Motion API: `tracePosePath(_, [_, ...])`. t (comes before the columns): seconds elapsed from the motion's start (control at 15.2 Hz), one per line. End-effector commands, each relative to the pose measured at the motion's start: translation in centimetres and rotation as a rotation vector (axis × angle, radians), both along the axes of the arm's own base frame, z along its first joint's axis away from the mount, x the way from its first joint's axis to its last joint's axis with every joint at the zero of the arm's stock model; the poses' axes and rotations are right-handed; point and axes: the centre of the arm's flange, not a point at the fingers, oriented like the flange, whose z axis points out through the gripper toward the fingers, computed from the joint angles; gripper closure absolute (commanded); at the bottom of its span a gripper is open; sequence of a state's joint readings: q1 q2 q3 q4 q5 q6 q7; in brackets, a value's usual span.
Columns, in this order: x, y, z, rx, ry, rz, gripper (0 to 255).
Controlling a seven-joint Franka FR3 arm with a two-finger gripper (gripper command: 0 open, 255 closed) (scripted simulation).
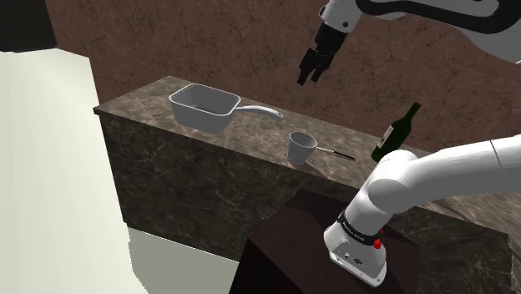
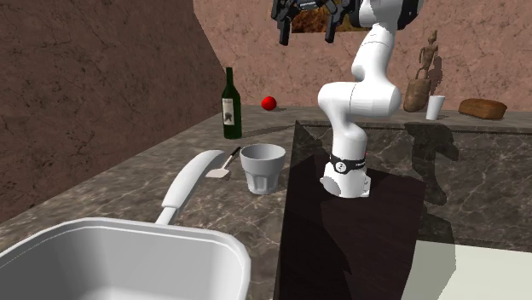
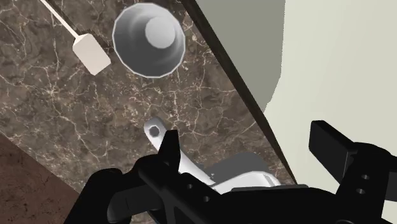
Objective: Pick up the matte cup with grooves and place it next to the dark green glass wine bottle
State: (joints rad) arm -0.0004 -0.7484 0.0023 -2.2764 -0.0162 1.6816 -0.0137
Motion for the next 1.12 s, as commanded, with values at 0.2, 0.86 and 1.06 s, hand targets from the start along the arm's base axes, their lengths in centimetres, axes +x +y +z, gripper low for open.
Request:
tracePosePath(0.2, [0.1, -3.0, -2.9, 0.027, 0.016, -0.015, 0])
tracePosePath(0.86, [-0.3, -12.4, -13.2, 0.115, 0.069, -0.066, 0])
tracePosePath(1.06, [-0.6, -15.0, -16.5, 0.142, 0.085, -0.081, 0])
